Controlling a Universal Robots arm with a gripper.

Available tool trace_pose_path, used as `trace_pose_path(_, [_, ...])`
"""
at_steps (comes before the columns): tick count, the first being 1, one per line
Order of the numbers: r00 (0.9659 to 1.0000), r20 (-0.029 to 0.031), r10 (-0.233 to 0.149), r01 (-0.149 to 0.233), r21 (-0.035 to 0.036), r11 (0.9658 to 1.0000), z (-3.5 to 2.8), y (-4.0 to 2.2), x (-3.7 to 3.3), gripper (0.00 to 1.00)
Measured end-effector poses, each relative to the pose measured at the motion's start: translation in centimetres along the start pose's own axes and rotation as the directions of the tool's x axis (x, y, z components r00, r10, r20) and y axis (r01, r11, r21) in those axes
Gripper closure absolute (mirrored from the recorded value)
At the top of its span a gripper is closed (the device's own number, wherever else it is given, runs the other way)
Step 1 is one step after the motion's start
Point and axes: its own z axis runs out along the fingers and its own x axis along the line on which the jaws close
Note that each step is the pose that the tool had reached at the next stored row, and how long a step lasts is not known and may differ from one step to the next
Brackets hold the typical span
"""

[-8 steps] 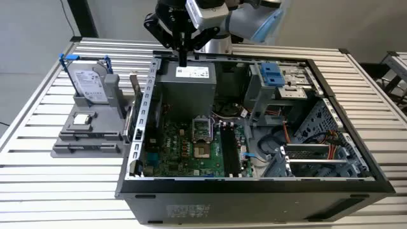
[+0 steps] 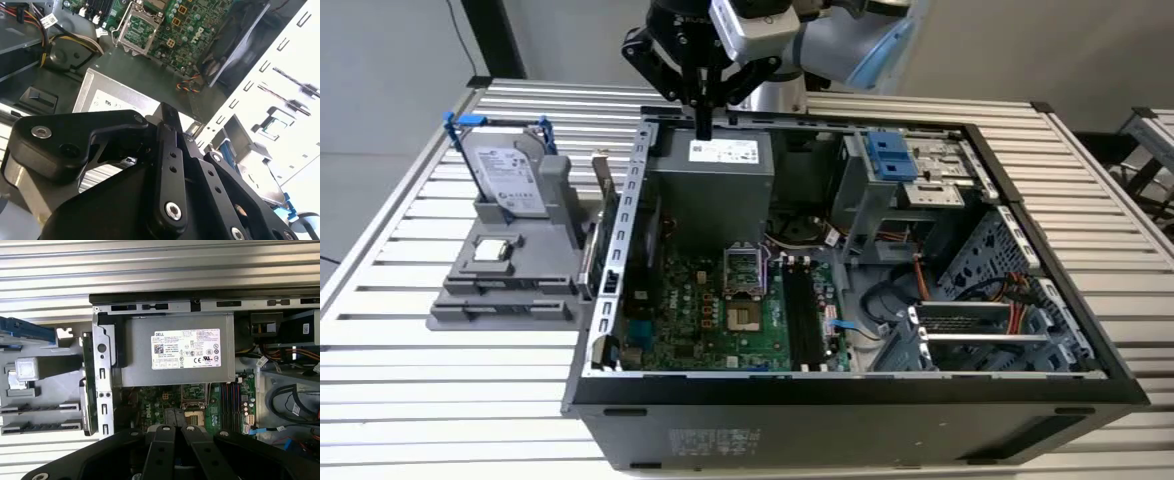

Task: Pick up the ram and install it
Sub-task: 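Reach for the ram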

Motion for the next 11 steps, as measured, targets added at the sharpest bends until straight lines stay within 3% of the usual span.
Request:
trace_pose_path(5, [1.0000,0.0001,0.000,0.000,-0.0001,1.0000,0.00,0.00,0.05,1.00])
trace_pose_path(11, [1.0000,0.0000,0.000,0.000,0.0000,1.0000,-0.02,-0.08,1.00,1.00])
